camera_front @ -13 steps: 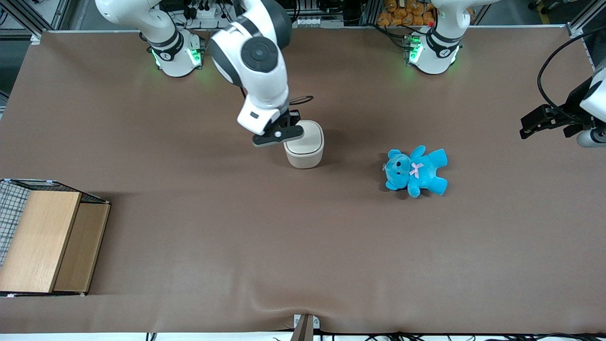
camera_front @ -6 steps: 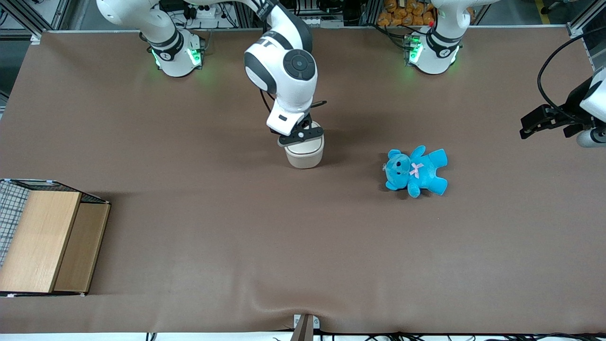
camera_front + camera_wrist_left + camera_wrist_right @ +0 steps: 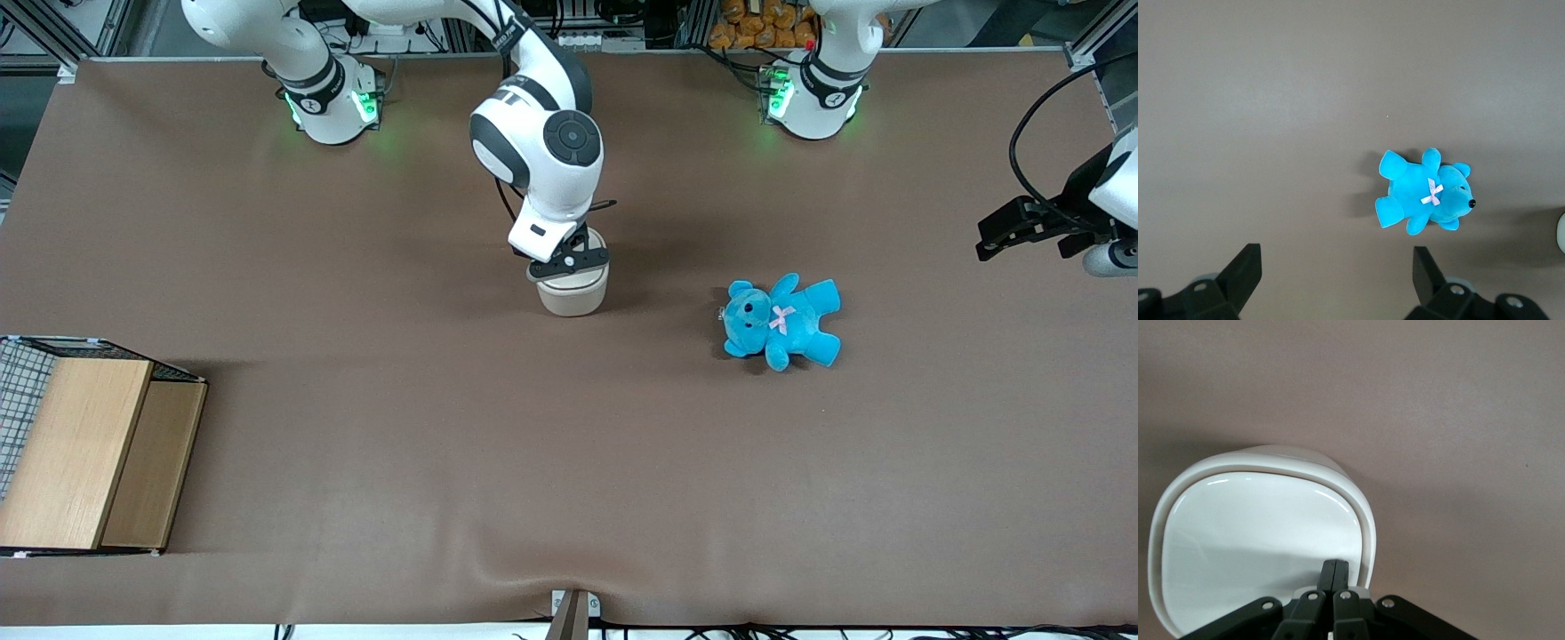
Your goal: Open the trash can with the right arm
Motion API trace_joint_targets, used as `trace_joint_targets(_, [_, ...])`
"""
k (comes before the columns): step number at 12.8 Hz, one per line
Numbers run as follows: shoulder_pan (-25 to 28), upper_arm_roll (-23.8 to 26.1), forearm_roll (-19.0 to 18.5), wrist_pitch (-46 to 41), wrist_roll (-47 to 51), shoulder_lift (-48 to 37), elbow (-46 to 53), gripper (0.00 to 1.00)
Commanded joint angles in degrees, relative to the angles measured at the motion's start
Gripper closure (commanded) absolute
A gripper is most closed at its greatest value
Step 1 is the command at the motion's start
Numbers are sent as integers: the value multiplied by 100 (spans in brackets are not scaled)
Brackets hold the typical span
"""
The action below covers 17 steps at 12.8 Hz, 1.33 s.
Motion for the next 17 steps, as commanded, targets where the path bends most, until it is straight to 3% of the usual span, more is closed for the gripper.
trace_joint_targets(1, [146, -75, -60, 149, 321, 148, -22, 100])
trace_joint_targets(5, [77, -75, 71, -42, 402, -8, 179, 100])
trace_joint_targets(8, [-353, -92, 509, -1182, 332, -325, 968, 95])
trace_joint_targets(10, [-651, -101, 546, -1868, 323, -395, 1496, 87])
trace_joint_targets(12, [-1081, -119, 520, -2327, 96, -789, 1630, 62])
trace_joint_targets(13, [-1397, -127, 494, -2538, -376, -1087, 1622, 5])
trace_joint_targets(14, [-1705, -128, 450, -2818, -798, -1351, 1613, 0])
trace_joint_targets(17, [-2689, -128, 161, -3460, -1424, -2020, 1613, 0])
